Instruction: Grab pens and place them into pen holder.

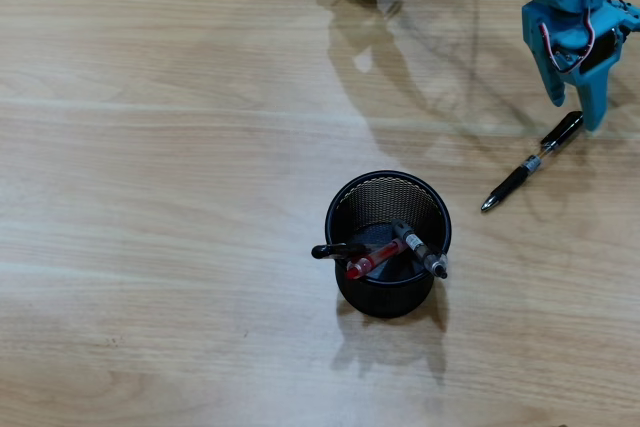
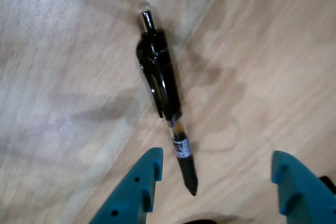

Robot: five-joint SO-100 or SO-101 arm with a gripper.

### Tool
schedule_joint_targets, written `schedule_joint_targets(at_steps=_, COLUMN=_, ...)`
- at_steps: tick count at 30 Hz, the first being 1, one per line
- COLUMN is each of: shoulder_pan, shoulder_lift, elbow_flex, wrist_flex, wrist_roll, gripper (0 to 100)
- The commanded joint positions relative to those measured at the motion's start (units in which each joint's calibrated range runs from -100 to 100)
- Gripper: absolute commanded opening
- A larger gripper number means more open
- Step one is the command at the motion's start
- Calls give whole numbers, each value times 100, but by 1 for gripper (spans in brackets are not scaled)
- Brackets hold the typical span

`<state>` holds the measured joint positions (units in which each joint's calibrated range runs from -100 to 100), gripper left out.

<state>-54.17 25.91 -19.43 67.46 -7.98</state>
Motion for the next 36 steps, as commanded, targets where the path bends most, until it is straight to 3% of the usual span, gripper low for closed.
schedule_joint_targets(at_steps=1, shoulder_pan=-66, shoulder_lift=207, elbow_flex=-247, wrist_flex=38, wrist_roll=-13, gripper=27)
schedule_joint_targets(at_steps=13, shoulder_pan=-111, shoulder_lift=734, elbow_flex=224, wrist_flex=74, wrist_roll=-13, gripper=27)
schedule_joint_targets(at_steps=21, shoulder_pan=-130, shoulder_lift=734, elbow_flex=233, wrist_flex=1195, wrist_roll=-18, gripper=27)
schedule_joint_targets(at_steps=27, shoulder_pan=-230, shoulder_lift=734, elbow_flex=233, wrist_flex=1313, wrist_roll=-24, gripper=27)
schedule_joint_targets(at_steps=29, shoulder_pan=-267, shoulder_lift=734, elbow_flex=233, wrist_flex=1304, wrist_roll=-24, gripper=25)
schedule_joint_targets(at_steps=33, shoulder_pan=-285, shoulder_lift=734, elbow_flex=233, wrist_flex=1241, wrist_roll=-196, gripper=10)
schedule_joint_targets(at_steps=36, shoulder_pan=-303, shoulder_lift=734, elbow_flex=233, wrist_flex=1250, wrist_roll=-312, gripper=7)
